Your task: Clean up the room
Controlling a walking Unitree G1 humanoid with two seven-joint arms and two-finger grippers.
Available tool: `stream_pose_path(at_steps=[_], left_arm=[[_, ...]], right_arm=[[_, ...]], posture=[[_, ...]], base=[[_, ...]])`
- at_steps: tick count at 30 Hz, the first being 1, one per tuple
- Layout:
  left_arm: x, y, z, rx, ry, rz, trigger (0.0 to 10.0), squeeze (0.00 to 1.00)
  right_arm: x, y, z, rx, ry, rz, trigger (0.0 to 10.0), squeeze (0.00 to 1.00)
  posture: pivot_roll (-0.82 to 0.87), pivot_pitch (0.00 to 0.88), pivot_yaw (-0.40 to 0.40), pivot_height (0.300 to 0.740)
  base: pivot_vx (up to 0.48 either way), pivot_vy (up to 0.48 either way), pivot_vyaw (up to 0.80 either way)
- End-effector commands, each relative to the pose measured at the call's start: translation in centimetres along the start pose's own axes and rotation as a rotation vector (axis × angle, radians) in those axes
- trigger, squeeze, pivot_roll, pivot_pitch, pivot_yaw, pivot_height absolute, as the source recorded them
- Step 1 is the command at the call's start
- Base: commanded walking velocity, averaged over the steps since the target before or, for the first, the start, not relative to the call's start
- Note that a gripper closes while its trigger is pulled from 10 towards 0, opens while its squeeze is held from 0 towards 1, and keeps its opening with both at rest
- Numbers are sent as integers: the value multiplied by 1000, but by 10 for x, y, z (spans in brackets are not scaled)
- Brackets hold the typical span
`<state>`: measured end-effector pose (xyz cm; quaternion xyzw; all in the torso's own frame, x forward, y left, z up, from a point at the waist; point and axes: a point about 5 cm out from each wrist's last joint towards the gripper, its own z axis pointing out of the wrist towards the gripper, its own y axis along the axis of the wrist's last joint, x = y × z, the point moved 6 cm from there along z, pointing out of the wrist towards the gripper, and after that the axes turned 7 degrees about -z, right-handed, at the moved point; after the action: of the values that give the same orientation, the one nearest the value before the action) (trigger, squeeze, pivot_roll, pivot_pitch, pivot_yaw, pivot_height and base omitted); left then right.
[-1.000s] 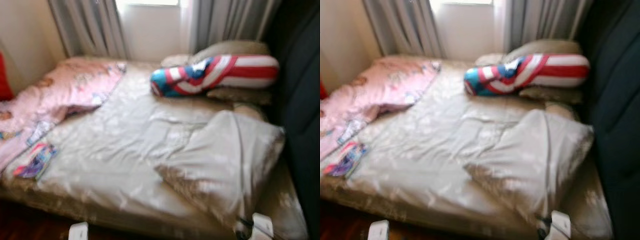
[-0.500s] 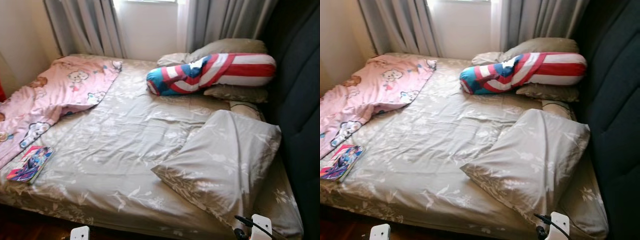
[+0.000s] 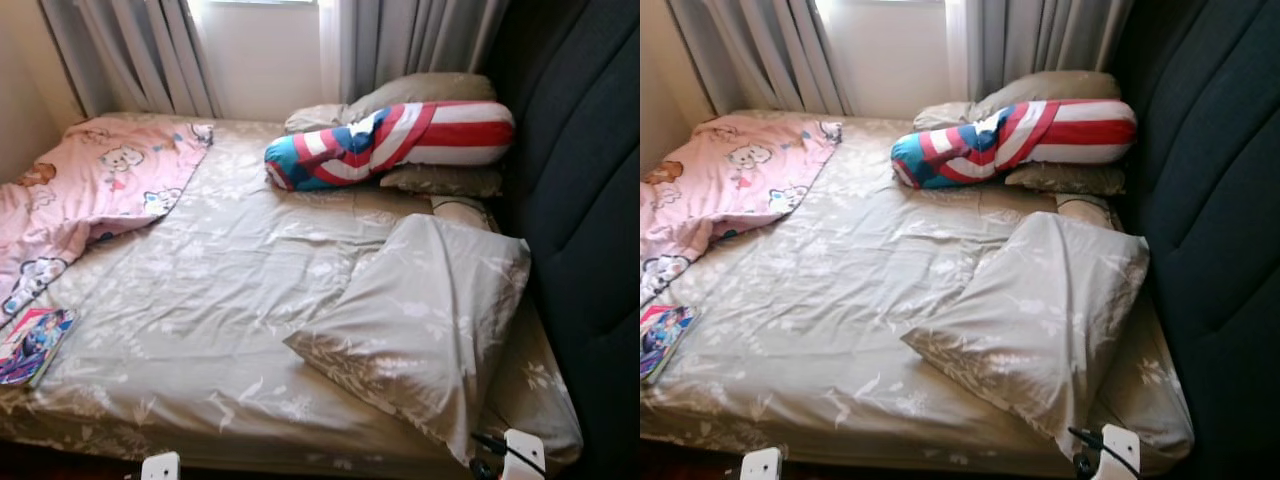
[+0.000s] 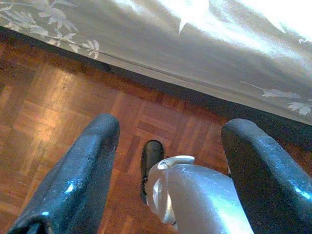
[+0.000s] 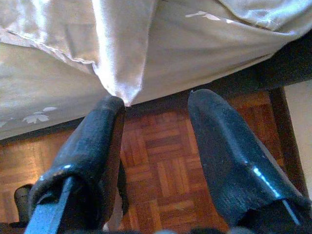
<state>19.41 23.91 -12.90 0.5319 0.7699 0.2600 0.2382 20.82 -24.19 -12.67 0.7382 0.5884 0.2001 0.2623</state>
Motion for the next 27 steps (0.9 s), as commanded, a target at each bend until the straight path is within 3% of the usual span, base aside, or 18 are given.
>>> stream_pose_path(at_steps=[1, 23, 27], left_arm=[[3, -9, -2, 28, 3, 9, 10000, 0], [2, -5, -1, 20, -2, 10, 10000, 0], [2, -4, -1, 15, -2, 10, 10000, 0]], right_arm=[[1, 2, 1, -3, 3, -10, 10000, 0], [1, 3, 1, -10, 5, -5, 10000, 0], [2, 4, 1, -18, 6, -1, 10000, 0]], posture=[[89, 0, -60, 740], [83, 0, -57, 740], [82, 0, -56, 740]], base=[[244, 0, 0], [269, 0, 0], [0, 0, 0]])
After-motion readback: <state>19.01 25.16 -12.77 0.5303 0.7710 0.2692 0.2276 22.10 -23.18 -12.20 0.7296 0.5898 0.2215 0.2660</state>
